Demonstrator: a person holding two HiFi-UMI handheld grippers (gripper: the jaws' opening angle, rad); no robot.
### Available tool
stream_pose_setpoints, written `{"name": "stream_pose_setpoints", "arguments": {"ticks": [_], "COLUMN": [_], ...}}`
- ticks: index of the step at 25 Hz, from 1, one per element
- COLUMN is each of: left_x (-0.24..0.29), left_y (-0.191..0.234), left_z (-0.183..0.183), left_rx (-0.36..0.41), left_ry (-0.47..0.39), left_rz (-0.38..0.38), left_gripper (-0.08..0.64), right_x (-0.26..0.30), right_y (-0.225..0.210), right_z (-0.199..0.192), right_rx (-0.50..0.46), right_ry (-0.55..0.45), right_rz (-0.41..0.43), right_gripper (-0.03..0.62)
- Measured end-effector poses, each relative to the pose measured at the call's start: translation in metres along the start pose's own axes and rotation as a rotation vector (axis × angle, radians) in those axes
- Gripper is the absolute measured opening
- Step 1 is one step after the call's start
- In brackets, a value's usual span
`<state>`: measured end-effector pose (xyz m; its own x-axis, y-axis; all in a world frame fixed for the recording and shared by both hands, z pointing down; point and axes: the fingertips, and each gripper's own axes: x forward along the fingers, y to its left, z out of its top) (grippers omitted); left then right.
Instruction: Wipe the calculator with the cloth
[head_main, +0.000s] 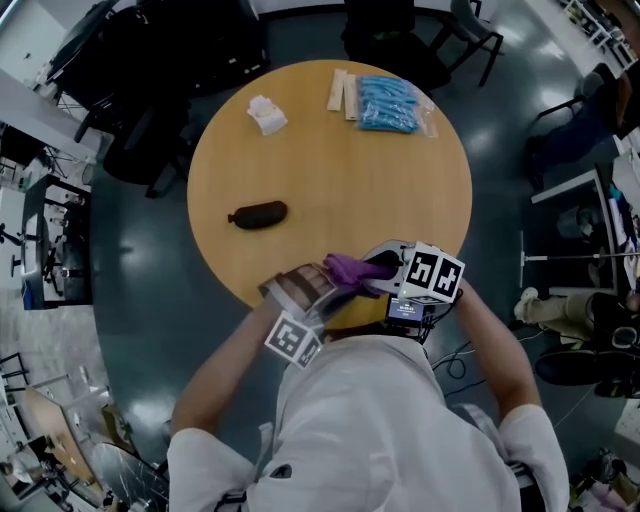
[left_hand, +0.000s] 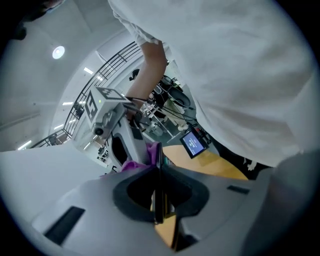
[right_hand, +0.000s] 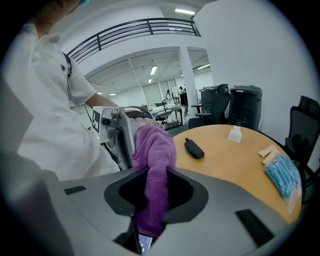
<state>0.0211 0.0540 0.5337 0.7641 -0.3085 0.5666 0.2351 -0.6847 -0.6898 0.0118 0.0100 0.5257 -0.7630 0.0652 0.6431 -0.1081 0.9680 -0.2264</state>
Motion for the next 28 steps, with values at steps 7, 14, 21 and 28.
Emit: {"name": "stream_pose_setpoints", "arguments": {"ticks": [7, 14, 21, 28], "left_x": [-0.004, -0.004, 0.008, 0.005], "left_y": [0.000, -0.007, -0.011, 0.006], "left_z": [0.001, 0.001, -0.005, -0.003], "left_rx": [0.082, 0.128, 0.159, 0.173], "left_ry": [-0.013, -0.032, -0.038, -0.053], "left_rz": [-0.024, -0.046, -0.048, -0.001], "left_gripper": [0.041, 0.042, 0.042, 0.043], "right_x": [0.006, 0.013, 0.022, 0.032], "right_y": [-0.006, -0.010, -0.036, -0.055], "right_z": [-0.003, -0.009, -0.027, -0.039], "right_rx": [0.036, 0.097, 0.163, 0.225], "right_ry": [0.005, 0.005, 0.018, 0.022], "right_rz": [0.042, 0.121, 0.132, 0.193], "right_gripper": [0.087, 0.087, 0.087, 0.087]}}
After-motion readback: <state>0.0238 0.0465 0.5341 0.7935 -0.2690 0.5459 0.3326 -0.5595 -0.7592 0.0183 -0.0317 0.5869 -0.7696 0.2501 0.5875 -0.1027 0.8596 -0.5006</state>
